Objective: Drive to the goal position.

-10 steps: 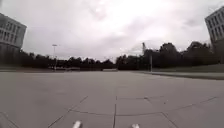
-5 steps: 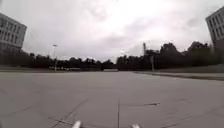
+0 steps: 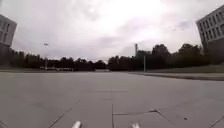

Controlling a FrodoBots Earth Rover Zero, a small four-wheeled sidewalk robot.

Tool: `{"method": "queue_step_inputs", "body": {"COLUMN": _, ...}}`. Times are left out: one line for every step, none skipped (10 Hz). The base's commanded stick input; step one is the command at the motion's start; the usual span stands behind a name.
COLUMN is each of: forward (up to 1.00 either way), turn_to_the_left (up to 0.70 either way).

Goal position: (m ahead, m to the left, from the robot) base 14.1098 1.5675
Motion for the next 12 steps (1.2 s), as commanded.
{"method": "queue_step_inputs", "body": {"forward": 0.70, "turn_to_the_left": 0.00}}
{"method": "queue_step_inputs", "body": {"forward": 0.70, "turn_to_the_left": 0.00}}
{"method": "queue_step_inputs", "body": {"forward": 0.70, "turn_to_the_left": 0.00}}
{"method": "queue_step_inputs", "body": {"forward": 0.70, "turn_to_the_left": 0.00}}
{"method": "queue_step_inputs", "body": {"forward": 0.70, "turn_to_the_left": 0.00}}
{"method": "queue_step_inputs", "body": {"forward": 0.70, "turn_to_the_left": 0.00}}
{"method": "queue_step_inputs", "body": {"forward": 0.70, "turn_to_the_left": 0.00}}
{"method": "queue_step_inputs", "body": {"forward": 0.70, "turn_to_the_left": 0.00}}
{"method": "queue_step_inputs", "body": {"forward": 0.70, "turn_to_the_left": 0.00}}
{"method": "queue_step_inputs", "body": {"forward": 0.70, "turn_to_the_left": 0.00}}
{"method": "queue_step_inputs", "body": {"forward": 0.70, "turn_to_the_left": 0.00}}
{"method": "queue_step_inputs", "body": {"forward": 0.70, "turn_to_the_left": 0.00}}
